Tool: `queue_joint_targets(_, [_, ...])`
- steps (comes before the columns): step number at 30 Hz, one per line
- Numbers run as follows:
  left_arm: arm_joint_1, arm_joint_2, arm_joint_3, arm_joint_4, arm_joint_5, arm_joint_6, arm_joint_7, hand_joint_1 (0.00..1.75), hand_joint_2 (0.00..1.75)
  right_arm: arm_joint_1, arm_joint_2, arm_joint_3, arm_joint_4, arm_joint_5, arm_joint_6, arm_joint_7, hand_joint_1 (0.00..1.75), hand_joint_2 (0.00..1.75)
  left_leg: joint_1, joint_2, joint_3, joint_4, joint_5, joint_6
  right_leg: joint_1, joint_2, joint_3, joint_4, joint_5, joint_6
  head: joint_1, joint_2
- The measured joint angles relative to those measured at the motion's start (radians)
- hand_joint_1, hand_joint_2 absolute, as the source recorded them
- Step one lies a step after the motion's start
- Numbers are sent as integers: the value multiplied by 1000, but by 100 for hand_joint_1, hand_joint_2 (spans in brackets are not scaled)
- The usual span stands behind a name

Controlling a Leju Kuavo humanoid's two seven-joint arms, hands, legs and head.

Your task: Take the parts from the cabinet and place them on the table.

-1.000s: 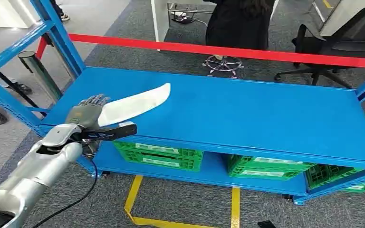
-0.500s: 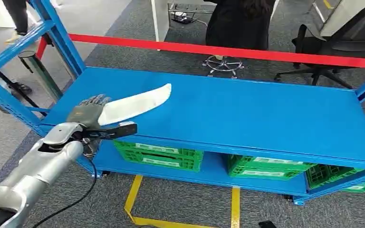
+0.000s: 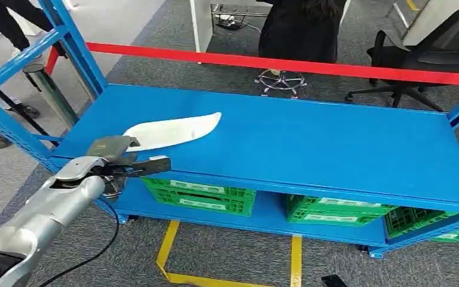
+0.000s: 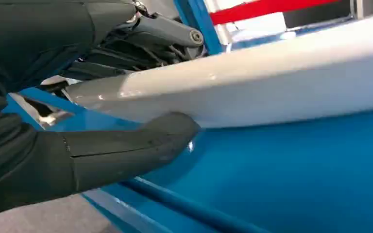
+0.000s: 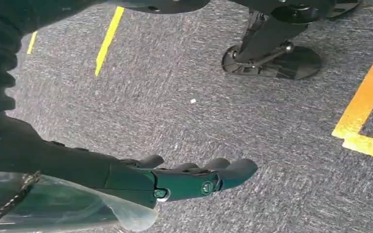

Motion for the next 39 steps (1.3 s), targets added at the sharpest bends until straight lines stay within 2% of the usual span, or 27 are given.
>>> queue_joint_targets(4, [-21,-1,2,38,3,34,-16,175,175,-2,3,13,0,0,0,2,0,175,0,0,0,0,0,0,0,0,0,0,0,0,0,0])
queue_joint_targets(11, [-41,-10,6,76,7,49,-23,175,175,-2,7,18,1,0,-3,3,0,175,0,0,1,0,1,0,0,0,1,0,0,0,0,0])
queue_joint_targets(16, [-31,-13,19,86,45,107,-93,175,175,-1,8,22,1,-8,-4,0,0,175,0,0,1,0,1,0,0,0,1,0,0,0,0,0])
queue_joint_targets(18, [-5,-13,25,56,58,134,-122,175,175,1,8,22,2,-15,-7,-7,0,175,0,0,1,0,1,0,0,0,1,0,0,0,0,0])
queue_joint_targets(21, [58,-10,31,-43,87,157,-151,175,175,8,8,22,2,-26,-11,-15,0,175,0,-1,0,0,1,0,0,-2,1,0,0,0,0,0])
queue_joint_targets(26, [154,-4,31,-202,120,158,-180,175,175,18,8,22,2,-37,-16,-27,0,175,0,0,-1,0,1,0,0,0,0,0,0,0,0,0])
queue_joint_targets(31, [307,3,27,-451,216,176,-264,175,175,36,8,22,2,-57,-28,-43,0,175,-1,0,-2,0,0,0,-1,-1,-2,0,0,1,2,0])
queue_joint_targets(35, [470,2,13,-686,262,259,-366,175,175,44,8,15,2,-81,-41,-45,0,175,-8,2,-1,4,-5,7,-8,3,-1,-2,0,5,0,0])
queue_joint_targets(39, [616,2,-19,-856,262,334,-419,175,175,52,8,10,2,-92,-54,-47,0,175,-15,2,-2,7,-10,17,-15,2,0,-6,-1,15,0,0])
